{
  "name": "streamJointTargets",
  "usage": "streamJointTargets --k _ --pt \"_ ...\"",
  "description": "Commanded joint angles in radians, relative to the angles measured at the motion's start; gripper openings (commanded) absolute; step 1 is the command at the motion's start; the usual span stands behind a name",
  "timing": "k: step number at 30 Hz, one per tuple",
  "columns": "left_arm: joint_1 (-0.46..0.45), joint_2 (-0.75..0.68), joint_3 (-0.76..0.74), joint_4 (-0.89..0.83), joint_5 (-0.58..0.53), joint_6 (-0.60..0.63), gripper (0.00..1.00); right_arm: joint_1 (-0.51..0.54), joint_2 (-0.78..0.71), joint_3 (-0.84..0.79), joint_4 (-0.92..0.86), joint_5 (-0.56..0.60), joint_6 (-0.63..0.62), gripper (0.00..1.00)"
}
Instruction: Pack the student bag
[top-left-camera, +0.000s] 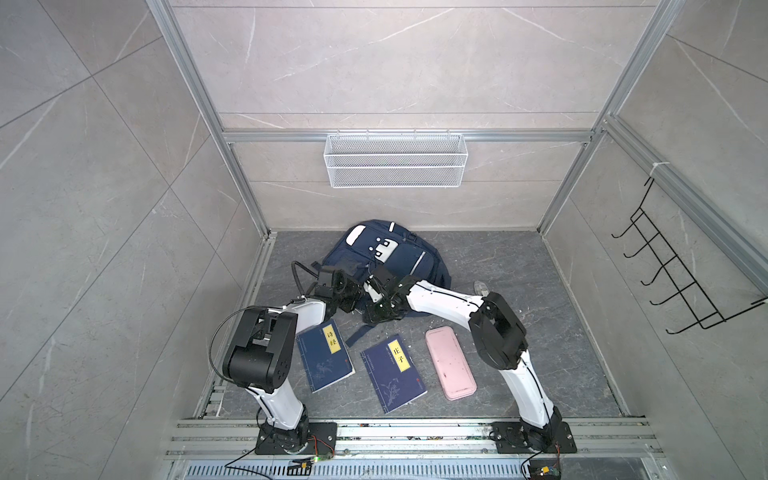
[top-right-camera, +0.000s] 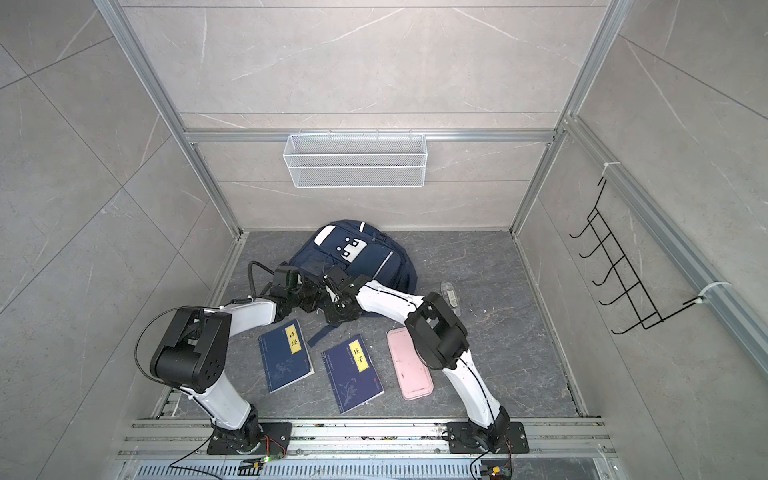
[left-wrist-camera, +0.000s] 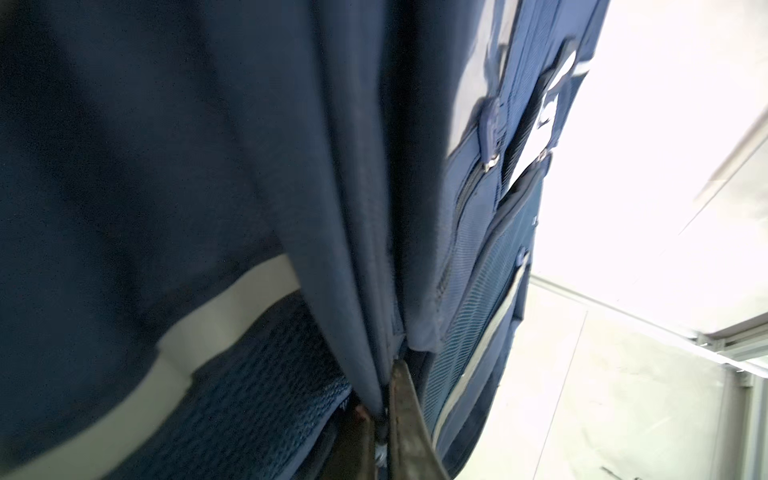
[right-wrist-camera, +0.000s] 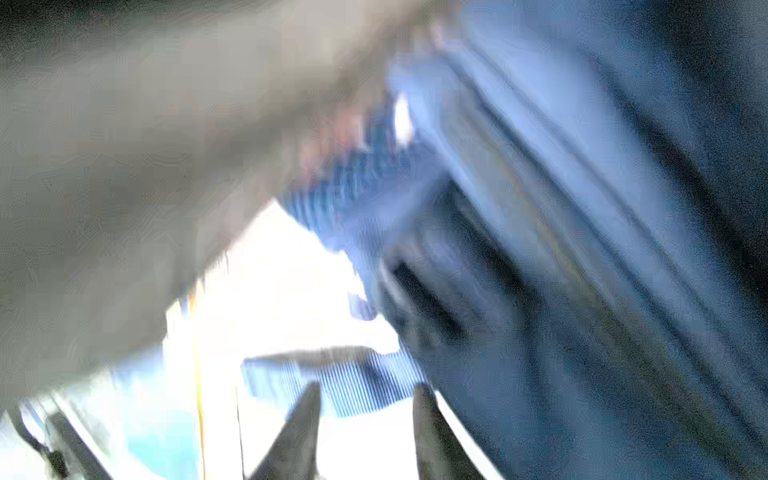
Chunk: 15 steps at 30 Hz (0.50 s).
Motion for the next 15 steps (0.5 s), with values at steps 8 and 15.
streamJointTargets --k 8,15 --pt "0.005 -0.049 0.143 -0.327 0.009 0.303 0.06 0.002 -0.454 -0.504 0.179 0.287 -0.019 0.5" --pt "0.015 -0.059 0.192 -0.478 -0.081 0.449 0.06 0.002 -0.643 -0.776 0.348 0.419 -0.078 0.52"
